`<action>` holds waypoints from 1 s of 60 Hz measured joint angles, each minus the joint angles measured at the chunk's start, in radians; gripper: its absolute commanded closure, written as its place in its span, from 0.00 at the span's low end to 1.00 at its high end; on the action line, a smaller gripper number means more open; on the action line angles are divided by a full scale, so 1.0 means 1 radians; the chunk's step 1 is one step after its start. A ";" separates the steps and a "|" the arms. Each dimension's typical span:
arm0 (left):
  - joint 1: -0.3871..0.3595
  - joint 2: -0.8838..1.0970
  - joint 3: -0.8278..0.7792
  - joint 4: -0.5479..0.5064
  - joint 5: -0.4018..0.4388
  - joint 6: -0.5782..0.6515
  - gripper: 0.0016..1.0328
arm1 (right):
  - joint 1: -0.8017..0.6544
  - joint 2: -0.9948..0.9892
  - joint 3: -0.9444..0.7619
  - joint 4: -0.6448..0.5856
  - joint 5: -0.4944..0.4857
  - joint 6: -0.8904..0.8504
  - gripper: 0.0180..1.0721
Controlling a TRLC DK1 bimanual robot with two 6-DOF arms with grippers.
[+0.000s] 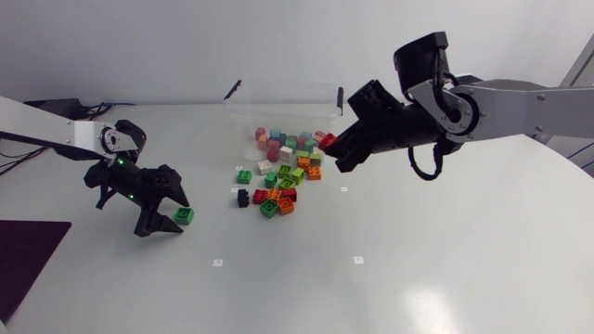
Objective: Place the duplo bricks in the container
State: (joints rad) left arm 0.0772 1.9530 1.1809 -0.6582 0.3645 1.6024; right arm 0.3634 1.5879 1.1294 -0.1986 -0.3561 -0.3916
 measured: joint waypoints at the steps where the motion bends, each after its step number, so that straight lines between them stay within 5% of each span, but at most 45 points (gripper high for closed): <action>1: 0.000 0.000 0.002 -0.001 0.000 0.000 0.38 | -0.002 0.000 0.004 0.000 0.000 0.004 0.75; 15: 0.000 0.001 0.026 -0.022 0.000 0.000 0.73 | -0.037 0.032 0.092 0.053 -0.008 0.076 0.75; 60: -0.069 -0.168 0.068 -0.158 0.044 -0.057 0.75 | -0.053 0.364 0.428 0.143 0.033 0.239 0.75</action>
State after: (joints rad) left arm 0.0078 1.7847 1.2488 -0.8165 0.4084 1.5452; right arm 0.3099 1.9518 1.5570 -0.0551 -0.3233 -0.1528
